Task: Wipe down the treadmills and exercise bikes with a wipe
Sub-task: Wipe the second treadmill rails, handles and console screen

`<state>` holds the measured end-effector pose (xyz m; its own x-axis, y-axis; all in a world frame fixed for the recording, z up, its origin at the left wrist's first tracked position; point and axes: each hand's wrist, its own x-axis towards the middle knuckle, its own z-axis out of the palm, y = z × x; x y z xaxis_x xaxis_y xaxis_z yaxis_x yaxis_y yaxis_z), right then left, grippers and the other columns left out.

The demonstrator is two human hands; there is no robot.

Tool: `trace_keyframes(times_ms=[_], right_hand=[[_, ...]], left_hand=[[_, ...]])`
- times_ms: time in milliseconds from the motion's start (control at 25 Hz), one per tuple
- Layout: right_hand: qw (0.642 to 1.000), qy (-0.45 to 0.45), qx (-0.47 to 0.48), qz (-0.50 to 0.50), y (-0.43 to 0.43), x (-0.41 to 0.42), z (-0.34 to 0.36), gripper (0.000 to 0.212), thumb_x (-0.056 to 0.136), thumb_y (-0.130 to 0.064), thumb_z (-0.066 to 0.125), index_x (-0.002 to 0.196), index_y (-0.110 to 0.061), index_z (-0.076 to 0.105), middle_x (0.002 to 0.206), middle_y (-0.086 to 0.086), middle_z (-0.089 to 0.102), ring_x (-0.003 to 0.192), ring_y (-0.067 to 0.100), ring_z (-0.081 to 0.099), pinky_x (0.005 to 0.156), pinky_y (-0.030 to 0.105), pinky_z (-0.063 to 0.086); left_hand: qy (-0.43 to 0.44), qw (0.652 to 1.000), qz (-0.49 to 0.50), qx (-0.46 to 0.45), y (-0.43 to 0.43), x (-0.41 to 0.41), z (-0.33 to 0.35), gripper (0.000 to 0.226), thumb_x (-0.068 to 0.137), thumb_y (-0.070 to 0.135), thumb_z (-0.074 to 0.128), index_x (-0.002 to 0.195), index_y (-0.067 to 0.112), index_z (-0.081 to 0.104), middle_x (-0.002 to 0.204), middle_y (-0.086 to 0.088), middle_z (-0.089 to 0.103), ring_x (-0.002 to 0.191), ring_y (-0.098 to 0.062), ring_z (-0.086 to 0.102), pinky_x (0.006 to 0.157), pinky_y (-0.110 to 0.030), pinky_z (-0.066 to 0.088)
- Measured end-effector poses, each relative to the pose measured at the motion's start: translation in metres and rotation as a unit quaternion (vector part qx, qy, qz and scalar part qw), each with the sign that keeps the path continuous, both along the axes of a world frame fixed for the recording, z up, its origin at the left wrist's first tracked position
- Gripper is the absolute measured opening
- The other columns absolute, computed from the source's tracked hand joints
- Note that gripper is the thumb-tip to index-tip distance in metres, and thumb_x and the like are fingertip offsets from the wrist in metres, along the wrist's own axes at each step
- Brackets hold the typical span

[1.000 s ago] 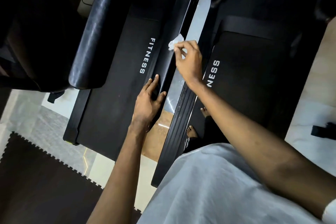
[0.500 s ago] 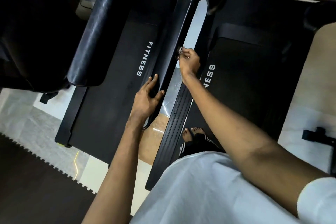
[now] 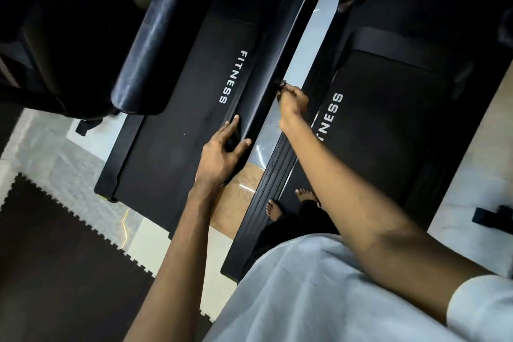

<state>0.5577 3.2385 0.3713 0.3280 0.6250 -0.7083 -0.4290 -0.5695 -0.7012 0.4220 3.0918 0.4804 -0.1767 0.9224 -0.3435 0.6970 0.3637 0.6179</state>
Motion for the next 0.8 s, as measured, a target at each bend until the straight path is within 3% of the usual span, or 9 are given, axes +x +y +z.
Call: trace_keyframes(times_ms=[120,240,360,480,600,720,800], right_hand=[[0.999,0.039,0.023,0.008,-0.018,-0.002,0.004,0.021,0.084,0.011,0.060,0.097,0.003,0.074,0.075,0.002,0.070,0.062,0.012,0.061,0.068,0.026,0.052],[0.992,0.036,0.122,0.011,-0.037,0.001,0.025,0.013,0.087,0.000,0.071,0.086,-0.013,0.075,0.081,-0.002,0.075,0.072,0.014,0.069,0.083,0.034,0.059],[0.965,-0.106,0.237,0.037,-0.048,0.001,0.041,0.010,0.088,-0.009,0.071,0.089,-0.018,0.075,0.091,-0.006,0.076,0.082,0.012,0.072,0.086,0.036,0.059],[0.922,-0.254,0.283,0.071,-0.056,-0.001,0.045,0.008,0.086,-0.013,0.073,0.092,-0.017,0.077,0.097,-0.002,0.069,0.084,0.006,0.068,0.080,0.029,0.058],[0.897,-0.292,0.314,0.107,-0.064,-0.005,0.047,0.011,0.090,-0.014,0.069,0.098,-0.013,0.077,0.102,0.000,0.065,0.086,0.006,0.066,0.082,0.026,0.057],[0.871,-0.316,0.350,0.137,-0.096,-0.011,0.040,0.011,0.092,-0.014,0.069,0.100,-0.011,0.076,0.101,0.000,0.065,0.090,0.009,0.067,0.085,0.025,0.057],[0.883,-0.287,0.351,0.125,-0.116,-0.017,0.031,0.006,0.091,-0.014,0.069,0.096,-0.012,0.073,0.099,0.001,0.067,0.088,0.008,0.069,0.082,0.024,0.058]], left_hand=[[-0.009,1.000,0.001,-0.004,-0.012,-0.009,-0.003,0.065,0.089,0.050,0.070,0.148,0.040,0.045,0.153,0.009,0.046,0.139,-0.001,0.040,0.114,-0.020,0.031],[-0.002,1.000,-0.010,0.003,-0.015,-0.014,-0.007,0.064,0.089,0.053,0.068,0.148,0.042,0.045,0.153,0.007,0.046,0.141,-0.002,0.038,0.119,-0.030,0.032],[0.005,1.000,-0.026,0.011,-0.019,-0.015,-0.007,0.062,0.091,0.051,0.067,0.148,0.043,0.044,0.154,0.006,0.045,0.142,-0.001,0.035,0.117,-0.024,0.029],[0.012,0.998,-0.058,0.010,-0.028,-0.023,-0.007,0.060,0.092,0.052,0.065,0.148,0.045,0.043,0.156,0.007,0.043,0.142,0.000,0.034,0.112,-0.019,0.027],[-0.006,0.998,-0.065,0.019,-0.041,-0.033,-0.007,0.059,0.092,0.049,0.067,0.147,0.043,0.045,0.154,0.009,0.044,0.141,0.004,0.033,0.118,-0.025,0.030],[0.001,0.997,-0.079,0.024,-0.051,-0.039,-0.006,0.059,0.093,0.046,0.067,0.148,0.039,0.046,0.153,0.008,0.047,0.142,-0.004,0.038,0.118,-0.032,0.035],[0.012,0.995,-0.090,0.027,-0.053,-0.041,-0.006,0.060,0.093,0.045,0.067,0.148,0.035,0.046,0.152,0.007,0.047,0.142,-0.007,0.040,0.116,-0.032,0.036]])
